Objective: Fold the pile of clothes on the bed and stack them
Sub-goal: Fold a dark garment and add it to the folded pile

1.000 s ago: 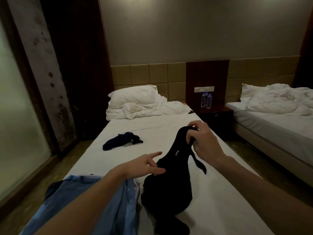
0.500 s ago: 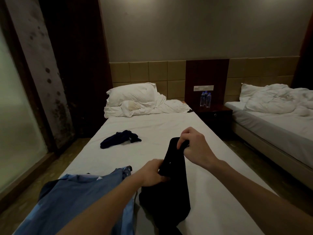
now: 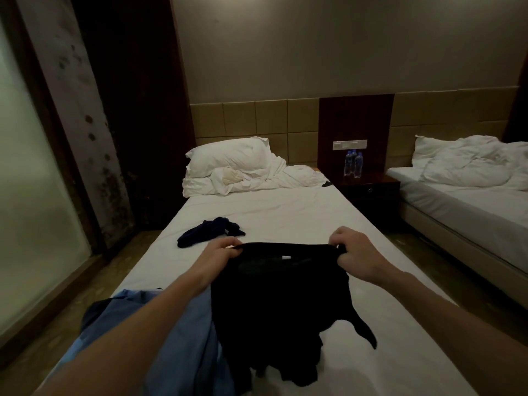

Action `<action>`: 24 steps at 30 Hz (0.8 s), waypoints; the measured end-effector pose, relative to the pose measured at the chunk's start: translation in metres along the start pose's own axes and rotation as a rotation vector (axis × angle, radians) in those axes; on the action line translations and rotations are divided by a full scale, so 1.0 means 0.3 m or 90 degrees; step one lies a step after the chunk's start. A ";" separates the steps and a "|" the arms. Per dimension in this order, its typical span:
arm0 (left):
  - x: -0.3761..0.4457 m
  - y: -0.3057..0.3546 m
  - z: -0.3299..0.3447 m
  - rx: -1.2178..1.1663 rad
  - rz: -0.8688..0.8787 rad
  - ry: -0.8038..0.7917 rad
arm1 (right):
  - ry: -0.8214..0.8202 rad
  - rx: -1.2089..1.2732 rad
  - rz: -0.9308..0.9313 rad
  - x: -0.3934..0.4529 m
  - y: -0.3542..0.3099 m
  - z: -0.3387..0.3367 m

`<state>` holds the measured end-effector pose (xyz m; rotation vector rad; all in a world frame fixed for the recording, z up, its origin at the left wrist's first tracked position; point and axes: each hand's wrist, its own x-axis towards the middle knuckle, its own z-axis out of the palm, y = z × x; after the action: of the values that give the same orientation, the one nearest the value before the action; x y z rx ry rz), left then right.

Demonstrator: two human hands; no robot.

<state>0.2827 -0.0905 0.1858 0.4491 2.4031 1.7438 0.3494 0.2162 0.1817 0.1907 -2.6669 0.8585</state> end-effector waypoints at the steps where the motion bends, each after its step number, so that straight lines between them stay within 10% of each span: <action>1: -0.007 0.019 -0.008 -0.009 0.012 0.002 | 0.007 0.087 0.033 -0.003 -0.007 -0.007; 9: -0.074 0.108 -0.133 0.030 0.100 -0.114 | 0.069 0.470 0.122 -0.025 -0.109 -0.173; 14: -0.116 0.188 -0.181 0.269 0.265 0.009 | 0.126 0.266 0.029 -0.055 -0.158 -0.288; 24: -0.343 0.495 -0.177 0.256 0.415 0.352 | 0.396 0.056 -0.145 -0.202 -0.354 -0.536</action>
<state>0.3883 -0.1291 0.3369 1.0110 3.3098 1.7600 0.4736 0.2261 0.3409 0.2042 -1.9910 0.8004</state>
